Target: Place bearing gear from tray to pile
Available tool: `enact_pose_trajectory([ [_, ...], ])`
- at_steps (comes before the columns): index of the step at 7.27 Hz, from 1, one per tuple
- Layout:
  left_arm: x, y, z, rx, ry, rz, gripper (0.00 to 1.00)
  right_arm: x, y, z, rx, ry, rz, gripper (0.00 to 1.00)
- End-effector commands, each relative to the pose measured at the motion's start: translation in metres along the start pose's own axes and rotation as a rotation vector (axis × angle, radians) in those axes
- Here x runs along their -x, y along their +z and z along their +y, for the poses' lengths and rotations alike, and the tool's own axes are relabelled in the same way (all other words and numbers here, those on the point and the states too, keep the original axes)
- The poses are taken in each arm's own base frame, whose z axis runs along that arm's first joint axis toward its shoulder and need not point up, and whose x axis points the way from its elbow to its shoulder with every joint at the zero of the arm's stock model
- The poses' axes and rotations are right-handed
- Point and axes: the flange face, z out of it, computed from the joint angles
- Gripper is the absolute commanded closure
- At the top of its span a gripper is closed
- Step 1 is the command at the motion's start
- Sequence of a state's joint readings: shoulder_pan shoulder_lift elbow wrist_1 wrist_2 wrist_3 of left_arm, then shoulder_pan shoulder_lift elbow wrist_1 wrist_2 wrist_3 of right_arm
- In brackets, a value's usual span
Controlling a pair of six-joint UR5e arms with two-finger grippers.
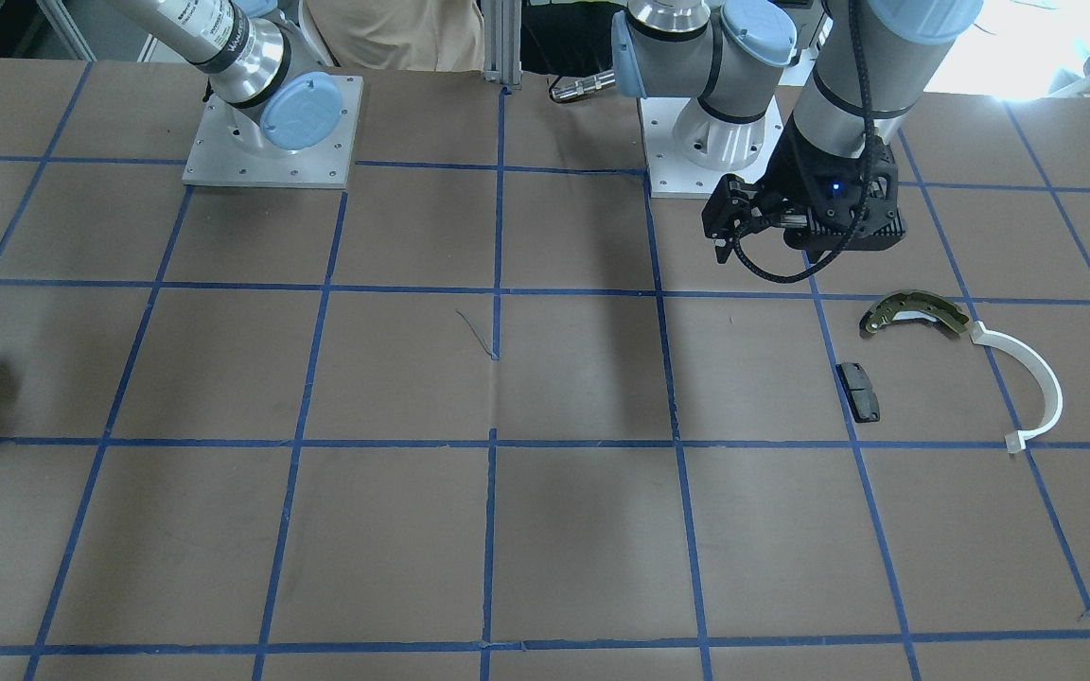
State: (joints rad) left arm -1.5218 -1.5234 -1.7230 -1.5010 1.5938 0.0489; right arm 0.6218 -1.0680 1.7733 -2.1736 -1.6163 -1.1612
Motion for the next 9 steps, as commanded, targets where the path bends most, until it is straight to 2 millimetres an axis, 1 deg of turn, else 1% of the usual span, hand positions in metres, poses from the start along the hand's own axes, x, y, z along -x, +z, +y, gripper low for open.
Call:
enact_pose_trajectory([
  [1,0.000,0.003,-0.004,-0.006,0.017,0.000,0.00,0.000,-0.003,0.001,0.005,0.001,0.005,0.87],
  [3,0.000,-0.002,-0.001,-0.015,0.014,-0.002,0.00,-0.001,-0.014,0.001,-0.007,0.011,0.021,1.00],
  [4,-0.001,-0.006,0.000,-0.024,0.015,-0.001,0.00,0.006,-0.030,-0.003,-0.024,0.010,0.043,1.00],
  [5,0.000,0.001,-0.005,-0.018,0.021,-0.003,0.00,0.034,-0.063,-0.015,-0.042,0.045,0.073,1.00],
  [6,0.000,0.001,-0.008,-0.035,0.024,0.002,0.00,0.113,-0.094,-0.060,-0.045,0.000,0.090,1.00],
  [7,0.001,-0.002,-0.006,-0.038,0.022,-0.005,0.00,0.203,-0.121,-0.093,-0.080,0.010,0.126,1.00],
  [8,0.000,-0.004,-0.005,-0.041,0.022,-0.001,0.00,0.305,-0.128,-0.127,-0.106,-0.017,0.141,1.00],
  [9,0.000,-0.007,-0.004,-0.047,0.022,0.002,0.00,0.410,-0.125,-0.156,-0.121,-0.032,0.137,1.00],
])
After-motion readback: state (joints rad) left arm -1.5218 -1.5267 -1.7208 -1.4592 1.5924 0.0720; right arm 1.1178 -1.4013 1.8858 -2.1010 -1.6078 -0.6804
